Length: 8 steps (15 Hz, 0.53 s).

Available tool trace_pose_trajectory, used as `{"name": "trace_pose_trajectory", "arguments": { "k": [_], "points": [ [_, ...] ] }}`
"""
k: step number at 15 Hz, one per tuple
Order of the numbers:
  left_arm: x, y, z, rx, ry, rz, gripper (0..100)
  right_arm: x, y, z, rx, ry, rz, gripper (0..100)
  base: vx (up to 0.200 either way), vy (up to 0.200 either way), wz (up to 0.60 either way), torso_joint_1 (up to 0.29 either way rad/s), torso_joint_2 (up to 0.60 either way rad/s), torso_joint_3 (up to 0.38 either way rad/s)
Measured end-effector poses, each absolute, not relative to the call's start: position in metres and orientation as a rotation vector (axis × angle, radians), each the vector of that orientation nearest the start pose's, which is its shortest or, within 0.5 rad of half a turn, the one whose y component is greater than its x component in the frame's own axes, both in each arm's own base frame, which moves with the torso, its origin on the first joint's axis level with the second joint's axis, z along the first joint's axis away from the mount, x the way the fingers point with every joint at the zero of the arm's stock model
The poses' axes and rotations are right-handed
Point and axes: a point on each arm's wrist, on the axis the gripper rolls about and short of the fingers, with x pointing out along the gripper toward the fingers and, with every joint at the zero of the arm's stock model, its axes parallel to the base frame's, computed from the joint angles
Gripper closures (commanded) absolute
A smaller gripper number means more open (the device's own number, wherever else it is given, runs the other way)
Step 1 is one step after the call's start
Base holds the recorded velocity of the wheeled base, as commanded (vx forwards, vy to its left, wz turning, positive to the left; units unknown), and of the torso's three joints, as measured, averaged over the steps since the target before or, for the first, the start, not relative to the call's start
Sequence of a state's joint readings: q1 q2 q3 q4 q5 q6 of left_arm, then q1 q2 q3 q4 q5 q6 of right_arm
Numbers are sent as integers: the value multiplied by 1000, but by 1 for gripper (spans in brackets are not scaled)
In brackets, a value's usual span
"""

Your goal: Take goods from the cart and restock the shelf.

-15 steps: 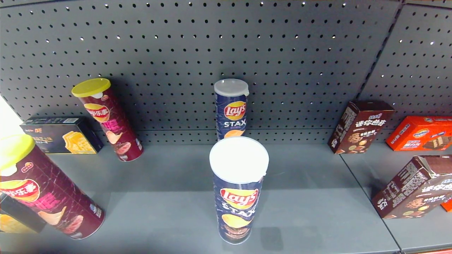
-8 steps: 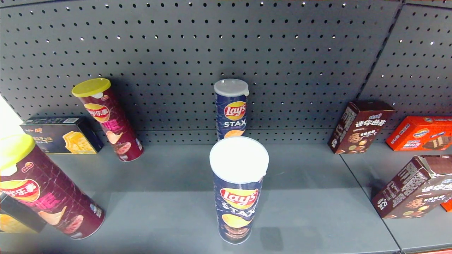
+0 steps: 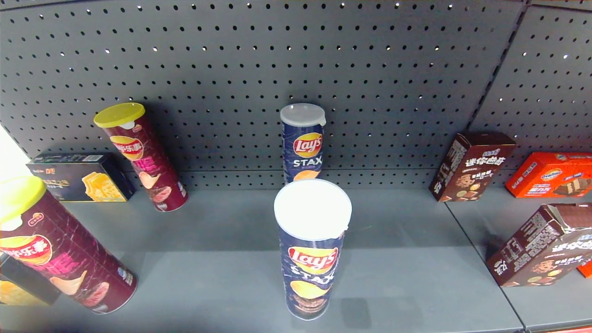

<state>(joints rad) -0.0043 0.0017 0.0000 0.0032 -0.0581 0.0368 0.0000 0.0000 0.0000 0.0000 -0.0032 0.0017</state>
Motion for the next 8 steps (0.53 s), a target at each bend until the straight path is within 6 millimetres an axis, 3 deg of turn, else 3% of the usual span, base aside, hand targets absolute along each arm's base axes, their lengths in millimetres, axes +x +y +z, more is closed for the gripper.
{"name": "trace_pose_trajectory", "arguments": {
  "k": [3,8],
  "points": [
    [-23,-1,75,36,4,-64,0,-23,0,75,2,0,-3,0,-200,0,0,10,1,-1],
    [-23,-1,75,37,4,-65,0,-23,0,75,2,0,-3,0,0,0,0,0,0,0]
  ]
}}
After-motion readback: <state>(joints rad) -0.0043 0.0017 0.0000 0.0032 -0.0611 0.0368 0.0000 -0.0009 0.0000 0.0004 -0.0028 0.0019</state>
